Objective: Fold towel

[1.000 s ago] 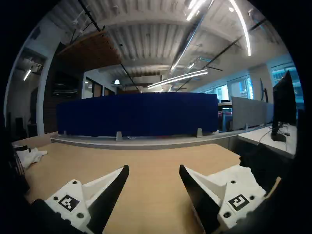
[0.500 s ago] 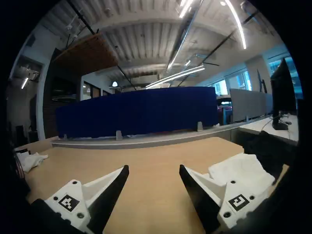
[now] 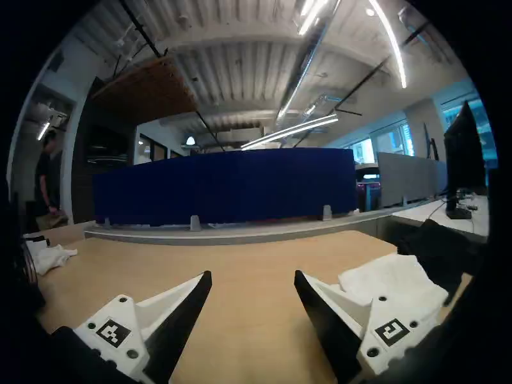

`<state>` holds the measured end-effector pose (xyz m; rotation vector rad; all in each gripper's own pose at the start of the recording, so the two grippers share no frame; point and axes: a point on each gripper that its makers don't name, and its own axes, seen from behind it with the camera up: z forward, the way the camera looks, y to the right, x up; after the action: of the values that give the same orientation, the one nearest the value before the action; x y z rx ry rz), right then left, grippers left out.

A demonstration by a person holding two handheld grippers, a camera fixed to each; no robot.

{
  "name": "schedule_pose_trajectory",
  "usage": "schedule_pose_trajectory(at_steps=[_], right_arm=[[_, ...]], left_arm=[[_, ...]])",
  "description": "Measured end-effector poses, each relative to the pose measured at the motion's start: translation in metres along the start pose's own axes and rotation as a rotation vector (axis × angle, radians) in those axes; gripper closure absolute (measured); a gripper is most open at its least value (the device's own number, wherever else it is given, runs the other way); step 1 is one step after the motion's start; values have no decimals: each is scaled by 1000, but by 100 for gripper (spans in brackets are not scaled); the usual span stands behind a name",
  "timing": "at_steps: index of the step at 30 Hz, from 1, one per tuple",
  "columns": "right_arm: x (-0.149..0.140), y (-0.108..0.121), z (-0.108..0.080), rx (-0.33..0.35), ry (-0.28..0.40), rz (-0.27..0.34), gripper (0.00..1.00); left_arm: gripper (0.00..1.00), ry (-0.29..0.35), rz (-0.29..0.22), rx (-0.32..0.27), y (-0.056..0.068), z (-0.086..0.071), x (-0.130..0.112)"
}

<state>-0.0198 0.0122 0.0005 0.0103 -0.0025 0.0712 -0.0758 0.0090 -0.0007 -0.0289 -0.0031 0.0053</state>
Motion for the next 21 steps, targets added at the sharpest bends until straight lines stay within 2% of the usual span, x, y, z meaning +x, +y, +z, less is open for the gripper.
schedule_pose_trajectory(at_steps=[10, 21], right_arm=[[2, -3, -1, 6, 12, -17, 0], [0, -12, -3, 21, 16, -65, 0]], left_arm=[[10, 0, 0, 0, 0, 0, 0], [10, 0, 0, 0, 0, -1, 0]])
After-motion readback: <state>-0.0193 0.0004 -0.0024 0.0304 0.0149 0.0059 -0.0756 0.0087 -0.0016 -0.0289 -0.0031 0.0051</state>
